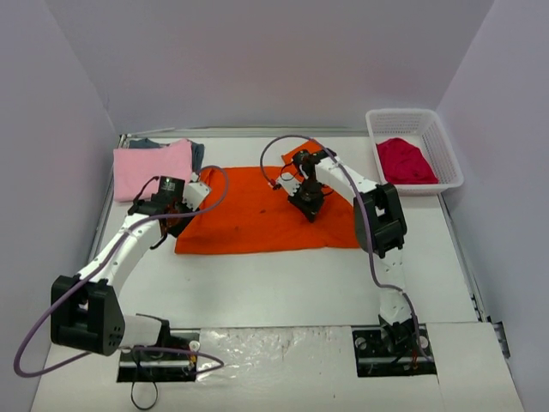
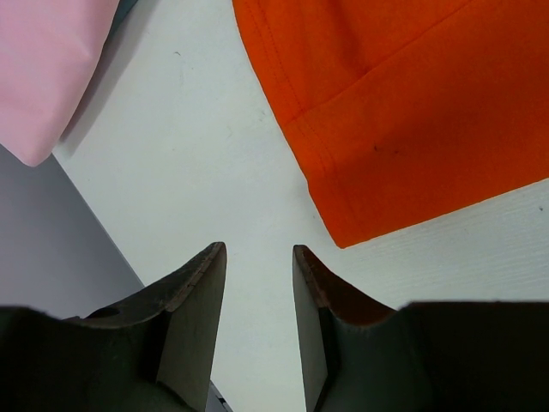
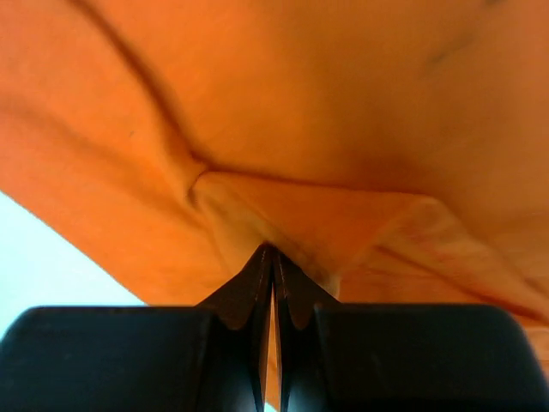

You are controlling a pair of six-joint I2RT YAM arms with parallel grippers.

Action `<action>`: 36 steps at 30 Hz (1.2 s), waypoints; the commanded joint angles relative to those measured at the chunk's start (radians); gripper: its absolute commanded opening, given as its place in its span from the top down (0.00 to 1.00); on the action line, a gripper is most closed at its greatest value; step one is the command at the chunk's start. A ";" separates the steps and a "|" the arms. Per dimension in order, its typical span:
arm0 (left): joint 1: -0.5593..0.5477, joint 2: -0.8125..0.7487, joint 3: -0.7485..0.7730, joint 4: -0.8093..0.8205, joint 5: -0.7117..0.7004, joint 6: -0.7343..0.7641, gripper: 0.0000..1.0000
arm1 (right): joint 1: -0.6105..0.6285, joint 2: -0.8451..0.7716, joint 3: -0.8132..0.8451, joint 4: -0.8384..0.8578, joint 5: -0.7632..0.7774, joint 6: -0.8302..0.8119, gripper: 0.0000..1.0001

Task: Fold and stack the t-shirts
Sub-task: Fold the flattened tshirt in 1/3 of the way

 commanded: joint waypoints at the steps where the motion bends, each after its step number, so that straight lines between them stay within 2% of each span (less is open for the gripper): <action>1: 0.011 -0.032 0.004 0.004 -0.003 -0.021 0.64 | 0.003 0.030 0.118 -0.045 0.029 0.006 0.99; 5: 0.014 -0.040 -0.001 0.001 -0.002 -0.024 0.64 | 0.003 0.082 0.210 -0.071 0.032 -0.004 1.00; 11: 0.017 -0.026 -0.002 0.000 0.000 -0.014 0.64 | 0.002 0.124 0.243 -0.071 0.050 -0.011 1.00; 16: 0.015 -0.057 0.001 -0.025 0.046 0.020 0.64 | -0.017 0.049 0.214 -0.065 0.035 -0.011 0.99; 18: 0.011 -0.090 -0.007 -0.051 0.082 0.051 0.64 | -0.039 -0.017 0.182 -0.065 0.036 -0.011 0.95; 19: 0.008 -0.100 -0.013 -0.060 0.142 0.077 0.64 | -0.047 -0.043 0.166 -0.065 0.038 -0.013 0.87; 22: -0.014 -0.129 -0.044 -0.105 0.199 0.139 0.64 | -0.098 -0.165 0.080 -0.060 0.027 -0.011 0.77; 28: -0.075 -0.134 -0.146 -0.137 0.196 0.245 0.64 | -0.208 -0.353 -0.176 0.018 -0.023 0.006 0.69; 33: -0.107 -0.135 -0.234 -0.025 0.113 0.299 0.64 | -0.268 -0.440 -0.312 0.076 -0.054 0.032 0.66; 36: -0.109 -0.120 -0.283 0.076 0.051 0.319 0.63 | -0.291 -0.463 -0.335 0.085 -0.062 0.038 0.65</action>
